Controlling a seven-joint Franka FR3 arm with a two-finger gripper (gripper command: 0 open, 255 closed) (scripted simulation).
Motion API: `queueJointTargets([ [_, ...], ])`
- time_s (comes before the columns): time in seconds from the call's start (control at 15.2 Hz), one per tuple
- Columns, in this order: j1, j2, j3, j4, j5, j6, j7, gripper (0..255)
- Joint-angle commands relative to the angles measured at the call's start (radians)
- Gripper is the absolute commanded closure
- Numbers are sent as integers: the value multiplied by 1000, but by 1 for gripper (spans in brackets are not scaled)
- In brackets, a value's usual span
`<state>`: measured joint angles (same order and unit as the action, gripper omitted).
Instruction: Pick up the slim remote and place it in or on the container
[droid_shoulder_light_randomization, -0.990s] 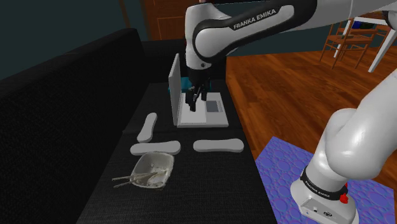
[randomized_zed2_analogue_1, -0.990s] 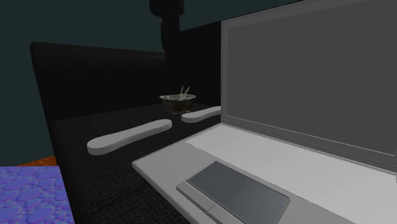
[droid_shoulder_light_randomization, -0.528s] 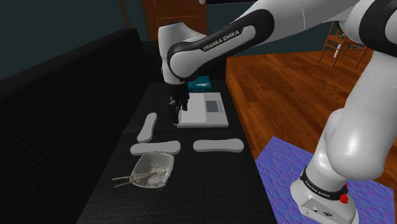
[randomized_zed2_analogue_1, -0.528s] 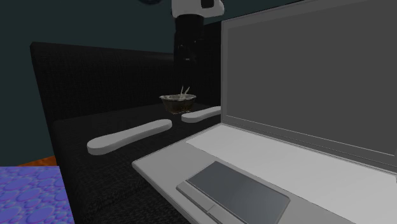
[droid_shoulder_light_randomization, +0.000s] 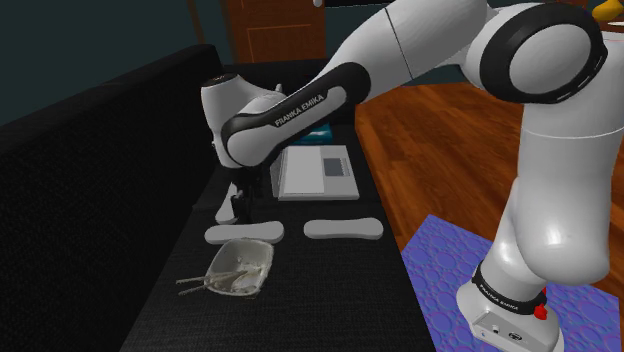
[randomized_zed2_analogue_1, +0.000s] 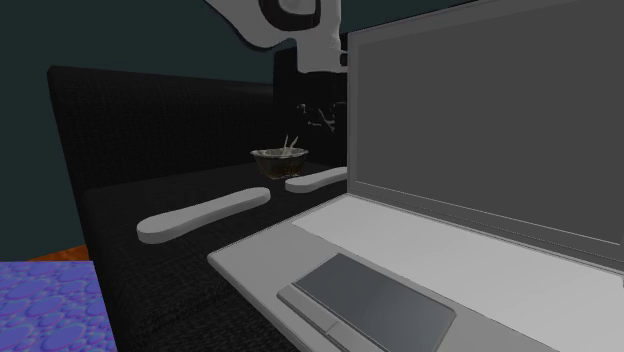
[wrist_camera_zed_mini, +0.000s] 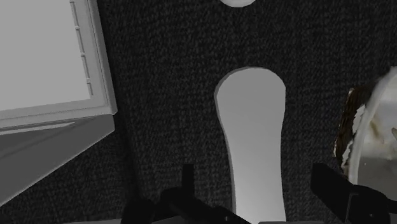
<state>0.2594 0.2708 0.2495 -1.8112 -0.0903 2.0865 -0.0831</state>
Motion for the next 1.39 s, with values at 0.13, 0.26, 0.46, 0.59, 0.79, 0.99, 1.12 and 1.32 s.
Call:
queueJointTargets([
  [0.13, 45, 119, 15, 100, -56, 4, -20, 0],
  [0.26, 46, 130, 12, 88, -60, 27, -17, 0],
  [0.46, 47, 148, 9, 72, -67, 59, -13, 0],
  [0.59, 48, 161, 6, 63, -72, 81, -10, 0],
  [0.79, 49, 165, 5, 61, -72, 87, -10, 0],
  [0.99, 50, 164, 4, 61, -72, 87, -10, 0],
  [1.12, 51, 164, 3, 61, -72, 87, -10, 0],
  [1.32, 50, 164, 3, 58, -72, 90, -10, 255],
])
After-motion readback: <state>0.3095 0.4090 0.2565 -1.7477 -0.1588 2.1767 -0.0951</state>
